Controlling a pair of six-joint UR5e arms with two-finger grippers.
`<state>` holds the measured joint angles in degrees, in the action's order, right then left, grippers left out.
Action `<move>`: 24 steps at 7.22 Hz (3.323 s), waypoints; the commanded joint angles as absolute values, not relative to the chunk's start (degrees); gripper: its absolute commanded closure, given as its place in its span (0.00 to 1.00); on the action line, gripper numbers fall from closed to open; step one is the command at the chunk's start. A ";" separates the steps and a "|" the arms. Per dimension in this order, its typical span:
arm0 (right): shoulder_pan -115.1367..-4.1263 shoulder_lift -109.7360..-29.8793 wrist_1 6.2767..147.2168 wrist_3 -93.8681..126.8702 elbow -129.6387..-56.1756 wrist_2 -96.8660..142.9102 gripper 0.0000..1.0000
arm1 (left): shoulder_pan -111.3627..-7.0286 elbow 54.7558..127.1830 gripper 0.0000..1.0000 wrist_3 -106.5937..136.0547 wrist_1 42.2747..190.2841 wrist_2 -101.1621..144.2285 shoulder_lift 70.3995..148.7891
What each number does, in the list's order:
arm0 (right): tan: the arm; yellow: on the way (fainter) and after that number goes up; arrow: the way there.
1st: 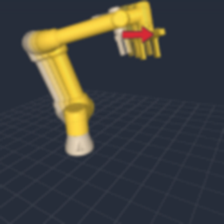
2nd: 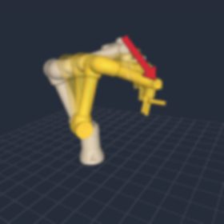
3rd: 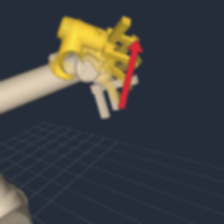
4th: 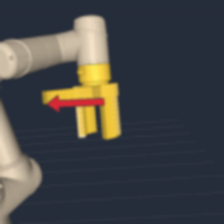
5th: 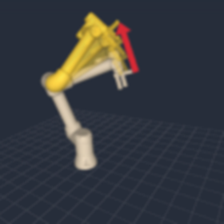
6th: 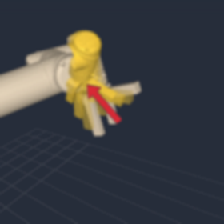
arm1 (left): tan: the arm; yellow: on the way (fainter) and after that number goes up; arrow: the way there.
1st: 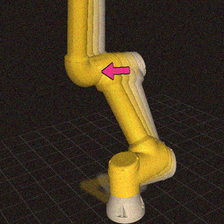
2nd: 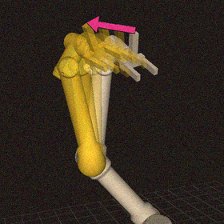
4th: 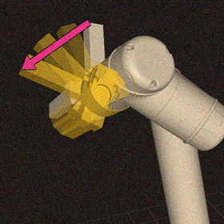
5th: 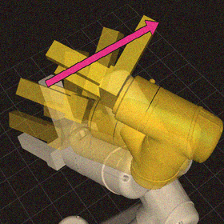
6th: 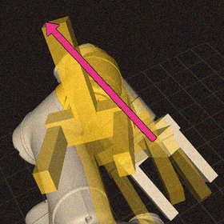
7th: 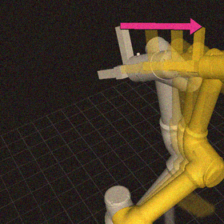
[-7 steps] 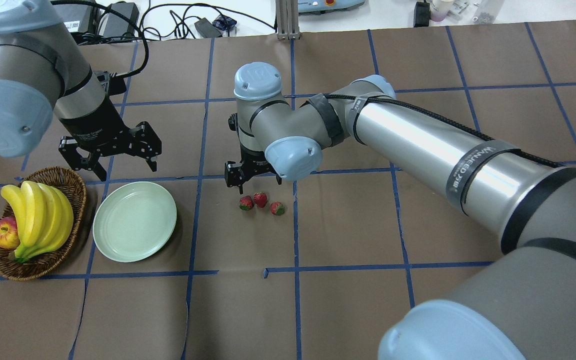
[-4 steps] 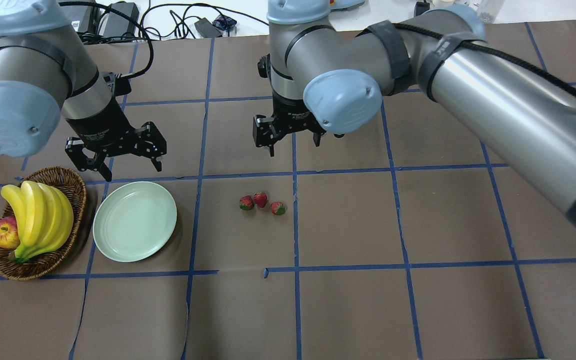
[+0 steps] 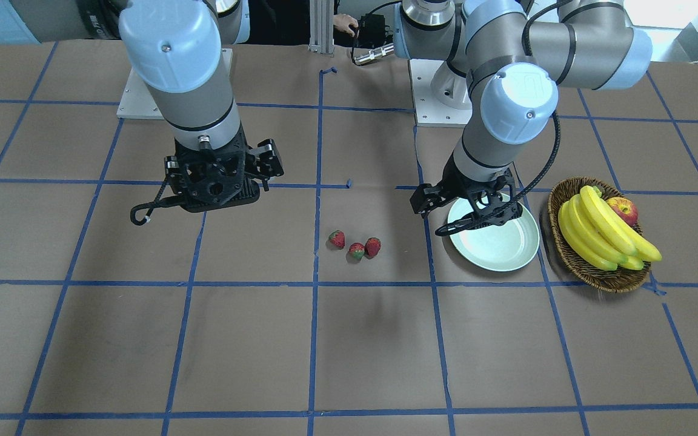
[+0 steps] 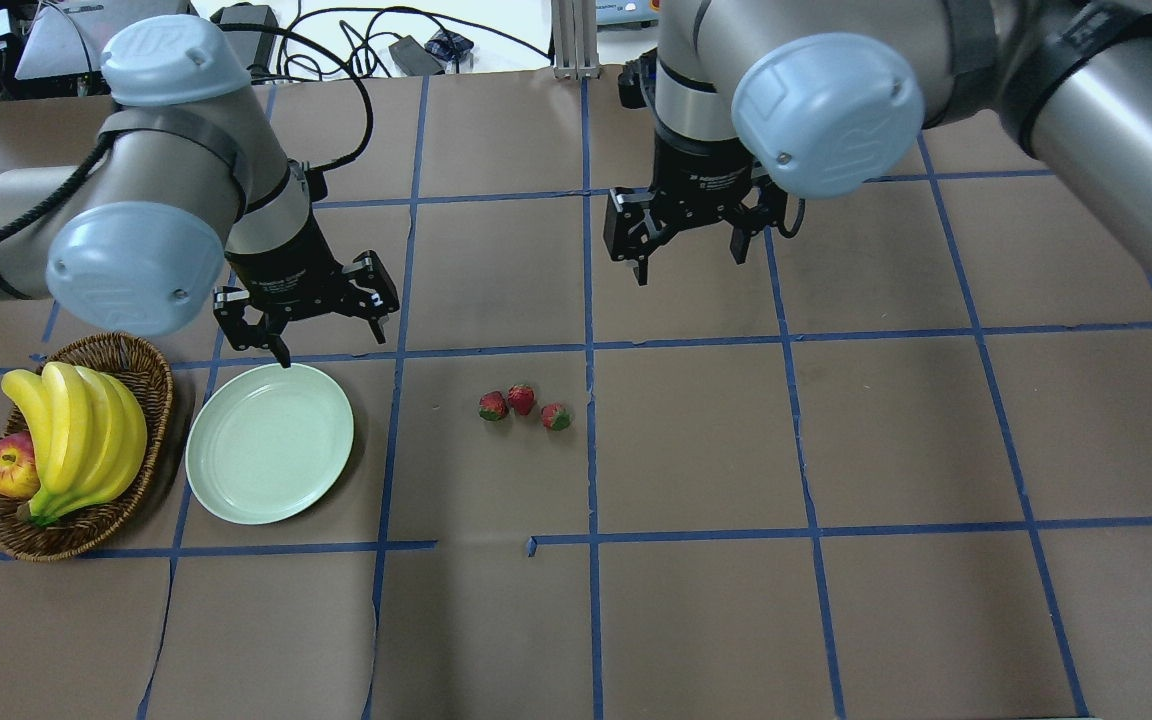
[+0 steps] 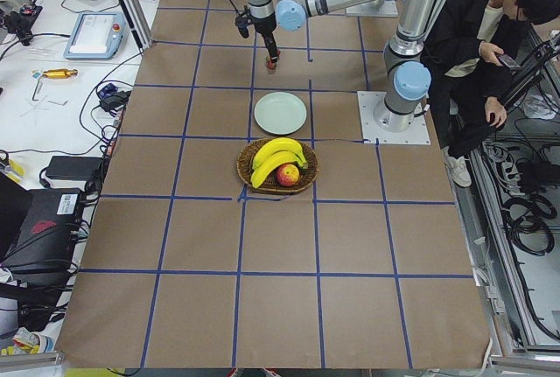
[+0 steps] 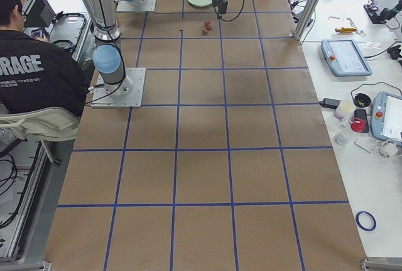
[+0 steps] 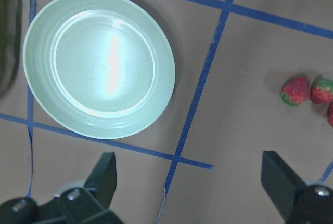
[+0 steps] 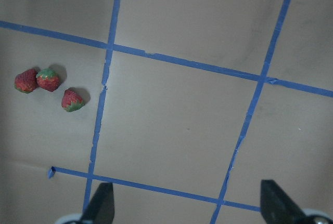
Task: Collect all strawberries into plate
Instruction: 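Raise the right gripper away while the left gripper reaches over the strawberries, then lower the left gripper and close it on a strawberry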
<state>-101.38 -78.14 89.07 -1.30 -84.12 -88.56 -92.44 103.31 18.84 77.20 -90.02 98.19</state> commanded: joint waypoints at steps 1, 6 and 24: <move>-98.97 -79.01 87.80 -4.03 -84.46 -89.55 0.00 | -94.13 104.23 0.00 21.35 69.84 -85.28 102.02; -96.59 -79.01 87.80 -5.01 -85.34 -90.18 0.00 | -98.69 104.24 0.07 8.13 65.57 -83.85 110.64; -96.68 -78.40 88.95 -5.01 -88.33 -90.00 0.00 | -100.81 103.28 1.00 -21.45 66.27 -85.94 113.66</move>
